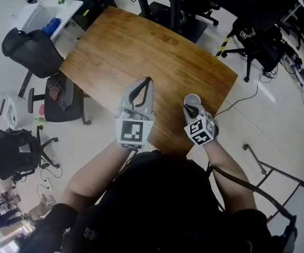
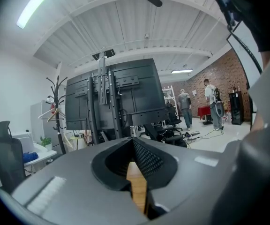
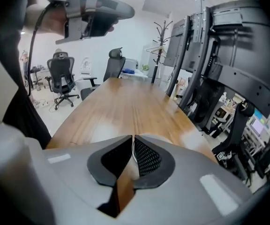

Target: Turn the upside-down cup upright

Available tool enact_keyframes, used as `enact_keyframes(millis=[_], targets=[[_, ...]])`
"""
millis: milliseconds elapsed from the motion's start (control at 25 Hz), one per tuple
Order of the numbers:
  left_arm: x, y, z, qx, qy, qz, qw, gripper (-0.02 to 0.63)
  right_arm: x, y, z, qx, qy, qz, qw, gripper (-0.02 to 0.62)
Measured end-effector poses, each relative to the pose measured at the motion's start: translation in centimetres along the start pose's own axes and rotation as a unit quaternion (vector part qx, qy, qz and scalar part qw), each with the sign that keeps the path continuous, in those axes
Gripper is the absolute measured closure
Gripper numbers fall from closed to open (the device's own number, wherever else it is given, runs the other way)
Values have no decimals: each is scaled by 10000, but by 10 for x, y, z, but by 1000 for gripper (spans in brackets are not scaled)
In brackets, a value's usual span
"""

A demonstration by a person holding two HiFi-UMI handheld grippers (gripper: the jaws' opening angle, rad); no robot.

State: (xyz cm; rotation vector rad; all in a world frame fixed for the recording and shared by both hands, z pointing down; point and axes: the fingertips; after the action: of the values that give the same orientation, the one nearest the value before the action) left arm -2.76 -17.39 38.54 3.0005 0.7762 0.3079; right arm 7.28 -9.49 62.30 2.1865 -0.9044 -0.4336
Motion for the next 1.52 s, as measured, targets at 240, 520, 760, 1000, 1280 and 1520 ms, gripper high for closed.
enact_keyframes(millis=[240,520,760,1000,1280,1520], targets=[[0,-1,5,46,12,14,10000,606,-9,4,-5,-60,-40,-11,10000,578],[-11,-5,0,-45,31,65,10000,606,-16,8,-16,121,145,-91,9998,571],[-17,-7,-5,-74,12,86,9999,606,-25,-5,11,800,-5,-7,9968,529],[-15,-11,-12,-78,-159,91,9998,606,8,-73,48,2105,857,-633,9718,594],[25,-11,-32,-139,-281,-148,9994,606,50,-111,34,2413,1806,-1251,9453,595],[38,-8,-14,88,-323,-326,9989,606,49,-130,29,2474,1789,-1526,9400,595]])
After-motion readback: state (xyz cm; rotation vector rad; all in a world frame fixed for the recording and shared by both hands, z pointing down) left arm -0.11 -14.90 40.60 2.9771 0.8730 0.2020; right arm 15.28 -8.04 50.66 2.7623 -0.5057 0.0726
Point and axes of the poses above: the fingertips, and each gripper's own axes: y forward along the fingers, x to its right, z out of its top, and after that the axes turned 11 degrees about z, right-handed
